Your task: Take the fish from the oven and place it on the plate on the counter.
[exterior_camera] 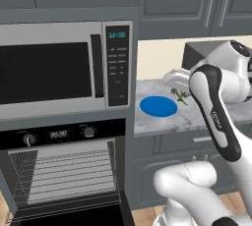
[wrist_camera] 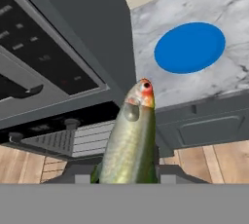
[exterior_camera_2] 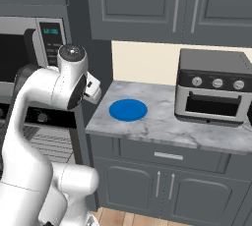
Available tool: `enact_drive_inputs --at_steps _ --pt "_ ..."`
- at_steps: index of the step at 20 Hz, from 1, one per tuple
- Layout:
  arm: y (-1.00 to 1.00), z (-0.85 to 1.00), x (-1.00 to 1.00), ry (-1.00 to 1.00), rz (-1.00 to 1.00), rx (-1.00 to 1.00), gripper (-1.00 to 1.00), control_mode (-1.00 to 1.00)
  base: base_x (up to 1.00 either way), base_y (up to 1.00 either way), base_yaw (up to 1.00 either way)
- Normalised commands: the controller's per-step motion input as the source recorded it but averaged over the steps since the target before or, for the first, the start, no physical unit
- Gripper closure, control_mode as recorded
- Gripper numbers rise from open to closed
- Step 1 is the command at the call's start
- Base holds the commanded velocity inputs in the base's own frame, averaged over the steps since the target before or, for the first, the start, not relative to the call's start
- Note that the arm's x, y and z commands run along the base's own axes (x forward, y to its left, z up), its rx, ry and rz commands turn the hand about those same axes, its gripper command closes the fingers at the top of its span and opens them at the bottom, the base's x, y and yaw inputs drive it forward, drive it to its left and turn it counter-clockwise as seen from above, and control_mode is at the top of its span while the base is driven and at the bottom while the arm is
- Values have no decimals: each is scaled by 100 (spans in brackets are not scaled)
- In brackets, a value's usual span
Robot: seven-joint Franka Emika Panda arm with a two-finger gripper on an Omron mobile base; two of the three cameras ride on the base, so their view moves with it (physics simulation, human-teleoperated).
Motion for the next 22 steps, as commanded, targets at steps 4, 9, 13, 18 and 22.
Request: enact_drive_inputs --at_steps 4,9,13,18,22 --pt "-61 -9 37 2 0 -9 100 -100 0 0 0" --pt "-51 -25 42 2 0 -10 100 -100 0 0 0" --pt "-21 -57 42 0 1 -19 100 -100 0 0 0" --pt "-9 -56 44 0 3 -19 100 -100 0 0 0" --pt "-1 -47 58 1 5 -13 100 -100 0 0 0"
